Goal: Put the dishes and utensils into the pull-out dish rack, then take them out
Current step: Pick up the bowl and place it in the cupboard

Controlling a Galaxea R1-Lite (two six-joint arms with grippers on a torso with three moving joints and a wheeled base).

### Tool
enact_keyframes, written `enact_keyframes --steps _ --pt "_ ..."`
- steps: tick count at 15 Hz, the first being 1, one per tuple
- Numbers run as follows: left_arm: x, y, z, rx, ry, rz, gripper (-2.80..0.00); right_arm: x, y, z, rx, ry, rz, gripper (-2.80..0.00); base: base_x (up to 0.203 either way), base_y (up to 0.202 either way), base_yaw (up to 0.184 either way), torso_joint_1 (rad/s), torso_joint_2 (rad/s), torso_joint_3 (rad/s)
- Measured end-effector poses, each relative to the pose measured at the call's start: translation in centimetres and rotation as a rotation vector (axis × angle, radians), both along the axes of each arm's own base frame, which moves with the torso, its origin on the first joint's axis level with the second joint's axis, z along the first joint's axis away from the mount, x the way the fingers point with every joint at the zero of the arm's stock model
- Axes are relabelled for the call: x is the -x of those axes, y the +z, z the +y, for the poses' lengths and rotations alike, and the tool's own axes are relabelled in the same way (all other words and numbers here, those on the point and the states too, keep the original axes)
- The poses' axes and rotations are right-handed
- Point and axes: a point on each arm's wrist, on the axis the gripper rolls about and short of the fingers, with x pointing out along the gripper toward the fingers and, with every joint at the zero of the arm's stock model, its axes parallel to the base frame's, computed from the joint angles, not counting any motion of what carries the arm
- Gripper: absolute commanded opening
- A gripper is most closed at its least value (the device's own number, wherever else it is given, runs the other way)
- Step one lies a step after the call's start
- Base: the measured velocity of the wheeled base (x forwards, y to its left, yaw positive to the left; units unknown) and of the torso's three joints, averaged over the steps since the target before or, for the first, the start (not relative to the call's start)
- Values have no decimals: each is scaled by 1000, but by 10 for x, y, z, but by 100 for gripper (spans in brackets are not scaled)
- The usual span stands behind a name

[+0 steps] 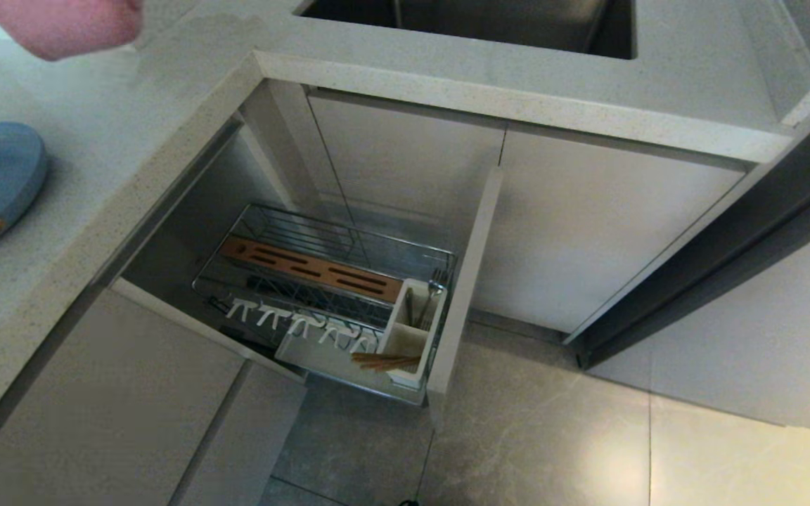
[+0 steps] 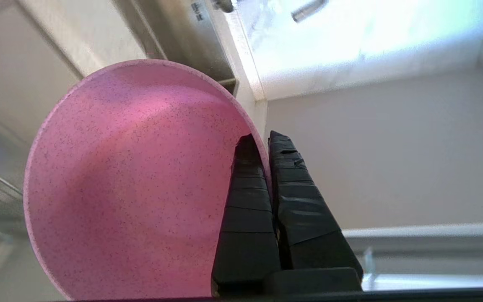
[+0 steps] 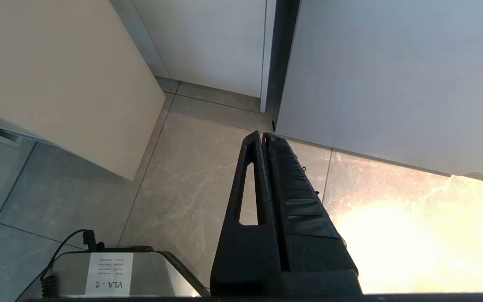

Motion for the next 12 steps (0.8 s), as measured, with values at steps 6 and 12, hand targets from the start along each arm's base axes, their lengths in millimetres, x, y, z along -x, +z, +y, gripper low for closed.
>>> enact_keyframes --steps 6,12 --pt "-51 -27 -28 239 22 184 -280 0 0 0 0 0 0 -280 0 0 0 0 0 0" --pt "-116 -75 -58 285 173 294 -280 0 0 0 0 1 0 -280 0 0 0 0 0 0"
